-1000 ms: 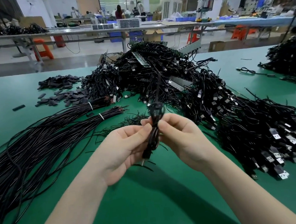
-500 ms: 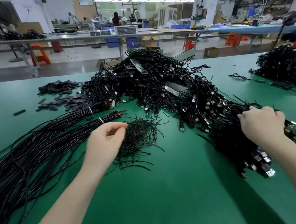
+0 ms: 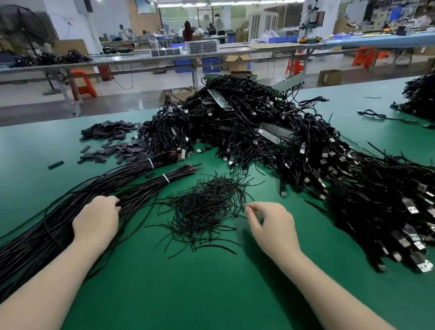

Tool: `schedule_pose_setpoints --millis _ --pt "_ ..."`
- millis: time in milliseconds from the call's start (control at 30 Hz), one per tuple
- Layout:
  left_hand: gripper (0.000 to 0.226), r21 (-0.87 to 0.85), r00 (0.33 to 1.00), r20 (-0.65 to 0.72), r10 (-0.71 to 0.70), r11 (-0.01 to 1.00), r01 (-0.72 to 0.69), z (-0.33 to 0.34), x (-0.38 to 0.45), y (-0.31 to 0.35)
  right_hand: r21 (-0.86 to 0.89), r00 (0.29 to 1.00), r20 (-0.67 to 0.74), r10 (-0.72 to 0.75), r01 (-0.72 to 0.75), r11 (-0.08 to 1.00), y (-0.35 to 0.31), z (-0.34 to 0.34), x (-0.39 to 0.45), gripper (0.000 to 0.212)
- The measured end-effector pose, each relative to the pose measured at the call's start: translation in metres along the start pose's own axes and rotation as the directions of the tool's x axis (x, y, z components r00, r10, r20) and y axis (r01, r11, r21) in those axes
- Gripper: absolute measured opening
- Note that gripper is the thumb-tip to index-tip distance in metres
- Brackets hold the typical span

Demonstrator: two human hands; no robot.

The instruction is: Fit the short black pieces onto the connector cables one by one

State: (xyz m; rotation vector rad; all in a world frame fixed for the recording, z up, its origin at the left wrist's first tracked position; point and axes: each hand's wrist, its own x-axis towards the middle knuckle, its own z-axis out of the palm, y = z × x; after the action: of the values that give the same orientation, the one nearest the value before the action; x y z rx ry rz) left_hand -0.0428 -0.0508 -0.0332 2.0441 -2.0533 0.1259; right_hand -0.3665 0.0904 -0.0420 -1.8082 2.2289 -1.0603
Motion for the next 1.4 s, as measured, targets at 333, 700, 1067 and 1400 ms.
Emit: schedule_pose_setpoints --millis 333,700,1067,1400 --pt "0.012 -0.402 0.995 -0.083 -0.049 0.916 0.011 -0.001 0.004 -0.019 0.129 0.999 0.005 0.055 -0.055 0.99 0.014 0.011 -0.002 0.02" --pt "0.015 -0.739 0.873 -0.333 -0.356 0.674 -0.007 -0.005 -0.021 -0.031 0.21 0.991 -0.125 0.047 -0.02 0.978 0.002 0.004 -0.007 0.018" --pt "0.052 -0.211 0.841 -0.456 0.289 0.883 -0.418 -0.018 -0.066 -0.036 0.596 0.856 0.476 -0.2 -0.147 0.79 -0.218 0.068 0.0 0.053" --pt "0.017 -0.551 0.975 -0.156 0.157 0.805 -0.218 -0.025 -0.06 -0.069 0.305 0.794 0.393 -0.463 0.362 0.881 -0.287 -0.005 0.053 0.028"
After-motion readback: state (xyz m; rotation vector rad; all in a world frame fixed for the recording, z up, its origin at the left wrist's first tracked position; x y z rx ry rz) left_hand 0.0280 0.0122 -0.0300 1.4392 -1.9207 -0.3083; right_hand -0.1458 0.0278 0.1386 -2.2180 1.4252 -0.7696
